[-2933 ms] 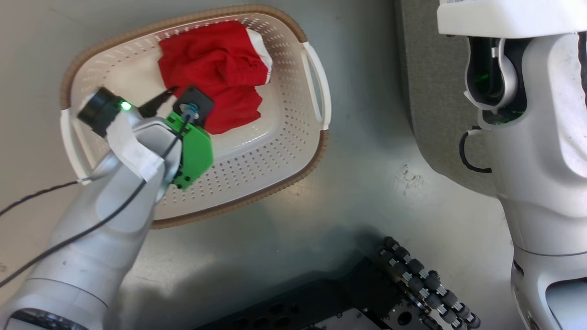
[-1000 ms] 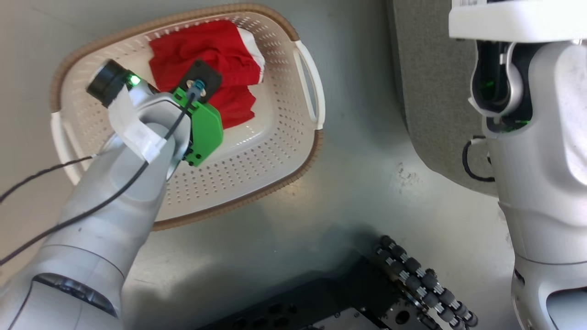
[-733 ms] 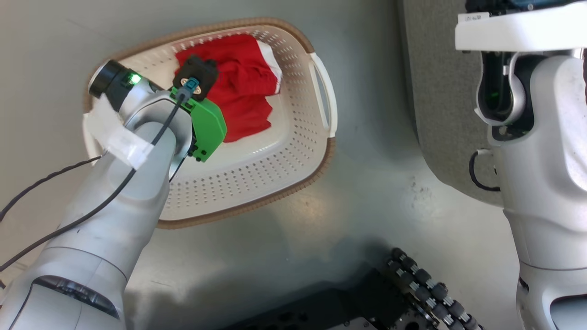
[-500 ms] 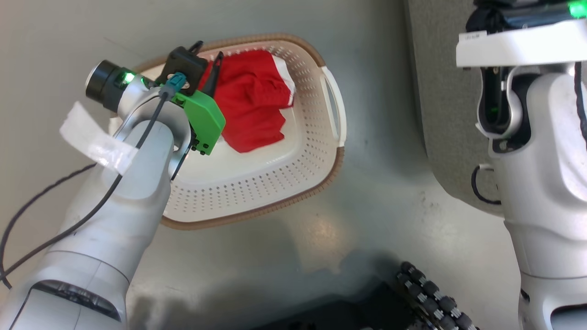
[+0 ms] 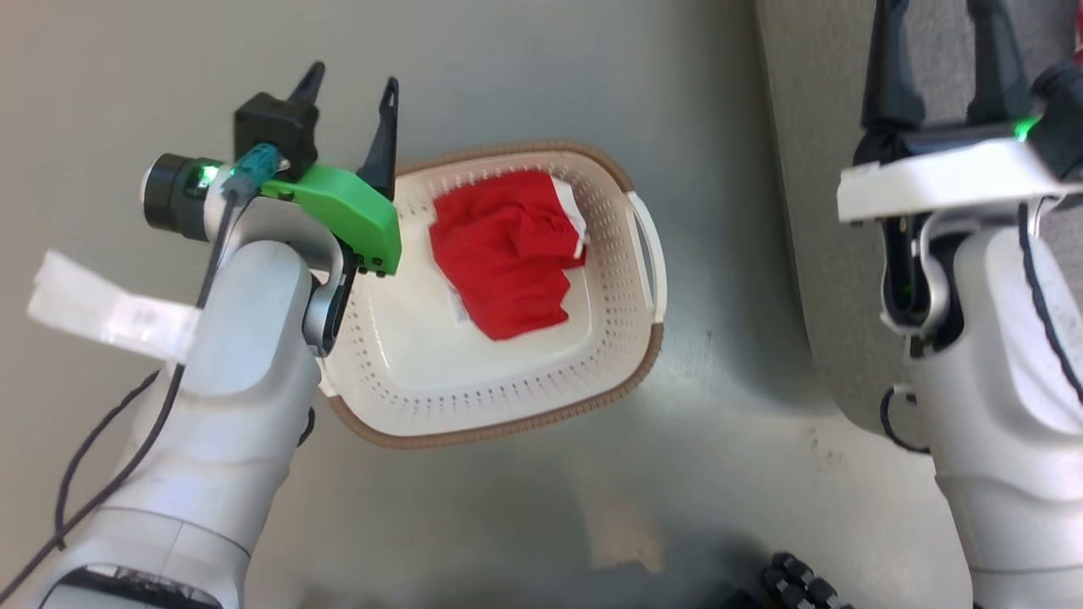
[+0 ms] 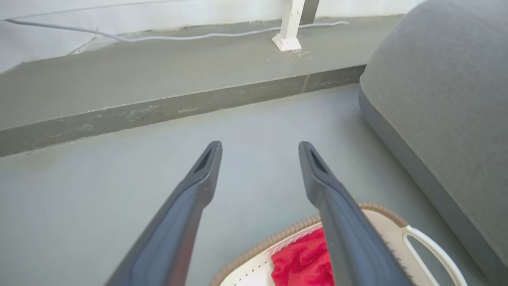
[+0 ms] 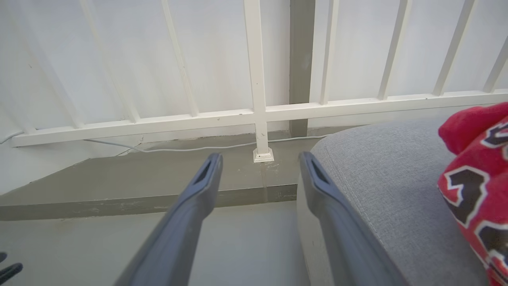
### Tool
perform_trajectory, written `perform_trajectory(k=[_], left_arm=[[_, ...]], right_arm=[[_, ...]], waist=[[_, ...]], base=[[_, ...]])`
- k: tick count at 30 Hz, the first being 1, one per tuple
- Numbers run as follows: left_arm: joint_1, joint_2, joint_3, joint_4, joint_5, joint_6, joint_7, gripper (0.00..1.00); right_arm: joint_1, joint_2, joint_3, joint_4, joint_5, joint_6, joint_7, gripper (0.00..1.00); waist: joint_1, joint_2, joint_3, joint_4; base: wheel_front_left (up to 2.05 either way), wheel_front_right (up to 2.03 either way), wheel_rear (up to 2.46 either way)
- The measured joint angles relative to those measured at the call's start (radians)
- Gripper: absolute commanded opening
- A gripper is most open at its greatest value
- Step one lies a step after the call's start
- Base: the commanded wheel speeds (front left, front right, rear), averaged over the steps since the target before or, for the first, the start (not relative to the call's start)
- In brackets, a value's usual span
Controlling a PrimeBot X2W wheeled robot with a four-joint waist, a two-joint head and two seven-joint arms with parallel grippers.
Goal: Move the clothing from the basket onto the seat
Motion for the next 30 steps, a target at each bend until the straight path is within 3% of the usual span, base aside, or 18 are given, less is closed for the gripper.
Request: perform_trajectory(k=[10, 30], left_arm=[[0.169, 0.002, 0.124, -0.196, -0.034, 0.084, 0.0, 1.0], [0.58, 0.021, 0.261, -0.425, -0.025, 0.123, 0.0, 1.0]], right_arm=[[0.117, -0.015, -0.001, 0.029, -0.01, 0.017, 0.0, 1.0], [0.367, -0.007, -0.008, 0.04, -0.016, 0.018, 0.0, 1.0]], waist=[[-0.0001, 0.0, -0.135, 0.038], [-0.0002, 0.0, -0.413, 0.103]], base=[[0.0, 0.0, 0.0], [0.0, 0.0, 0.0]])
